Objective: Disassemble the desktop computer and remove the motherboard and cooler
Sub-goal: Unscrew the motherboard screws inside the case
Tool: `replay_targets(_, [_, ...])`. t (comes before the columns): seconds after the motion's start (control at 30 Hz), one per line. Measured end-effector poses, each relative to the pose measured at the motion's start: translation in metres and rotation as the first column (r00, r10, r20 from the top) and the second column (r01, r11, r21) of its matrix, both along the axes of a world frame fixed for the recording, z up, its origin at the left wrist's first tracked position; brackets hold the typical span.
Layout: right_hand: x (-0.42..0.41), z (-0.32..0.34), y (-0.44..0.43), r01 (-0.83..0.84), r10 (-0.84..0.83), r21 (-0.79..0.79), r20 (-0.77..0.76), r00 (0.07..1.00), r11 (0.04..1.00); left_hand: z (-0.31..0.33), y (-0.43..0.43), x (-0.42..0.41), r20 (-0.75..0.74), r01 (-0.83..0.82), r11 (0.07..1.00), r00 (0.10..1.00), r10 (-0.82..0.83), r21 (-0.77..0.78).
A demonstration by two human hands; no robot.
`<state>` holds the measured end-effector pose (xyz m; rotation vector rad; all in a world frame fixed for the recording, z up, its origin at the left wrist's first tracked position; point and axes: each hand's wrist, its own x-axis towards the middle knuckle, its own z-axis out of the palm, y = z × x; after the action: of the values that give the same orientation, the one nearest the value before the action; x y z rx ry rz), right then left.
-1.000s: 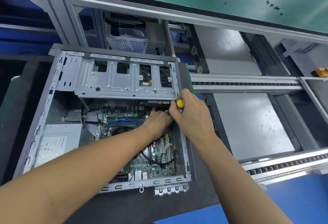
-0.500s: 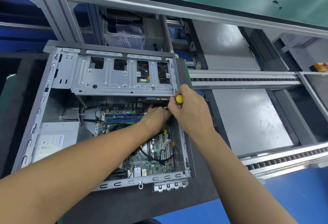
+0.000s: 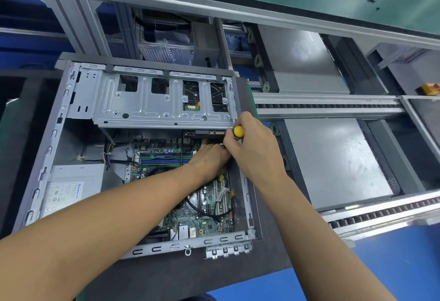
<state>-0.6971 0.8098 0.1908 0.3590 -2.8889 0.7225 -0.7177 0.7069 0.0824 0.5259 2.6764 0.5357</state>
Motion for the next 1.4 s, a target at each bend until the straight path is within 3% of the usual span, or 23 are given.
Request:
replay_targets(0.43, [-0.006,0.0,0.0,-0.007,0.007,-0.044,0.008,1.0,0.999,0.003,-0.001,-0.001,-0.018,0.001,1.0,1.0,-0.002,-0.02])
replay_targets(0.67, [-0.014,0.009,0.0,0.021,-0.028,-0.086,-0.08,0.996,0.996,0.017,-0.057,0.011,-0.062,0.213,0.971,0.973,-0.221,-0.112])
replay_targets(0.77, [-0.016,0.013,-0.006,0.002,-0.013,-0.142,-0.073,0.997,0.99,0.019,-0.087,0.027,-0.08,0.114,0.981,0.989,-0.128,-0.158])
replay_targets(0.87, [-0.012,0.016,-0.019,-0.06,0.062,-0.174,0.003,0.998,0.983,0.021,-0.104,0.046,-0.072,-0.122,0.961,0.992,0.107,-0.249])
replay_targets(1.0, [-0.008,0.016,-0.041,-0.136,0.148,-0.117,0.095,0.984,0.984,0.032,-0.114,0.057,-0.054,-0.434,0.846,0.896,0.44,-0.308])
replay_targets(1.1, [-0.009,0.013,-0.055,-0.179,0.202,-0.154,0.15,0.968,0.972,0.043,-0.122,0.056,-0.064,-0.443,0.801,0.887,0.458,-0.404])
replay_targets(1.2, [-0.01,0.01,-0.064,-0.222,0.256,-0.202,0.163,0.953,0.954,0.057,-0.117,0.06,0.024,-0.317,0.81,0.926,0.377,-0.493])
replay_targets(1.3, [-0.01,0.011,-0.069,-0.237,0.285,-0.253,0.178,0.942,0.938,0.066,-0.118,0.072,-0.054,-0.366,0.847,0.925,0.375,-0.385])
replay_targets(1.4, [-0.011,0.014,-0.072,-0.21,0.278,-0.318,0.188,0.942,0.925,0.071,-0.128,0.08,-0.062,-0.543,0.84,0.839,0.541,-0.013])
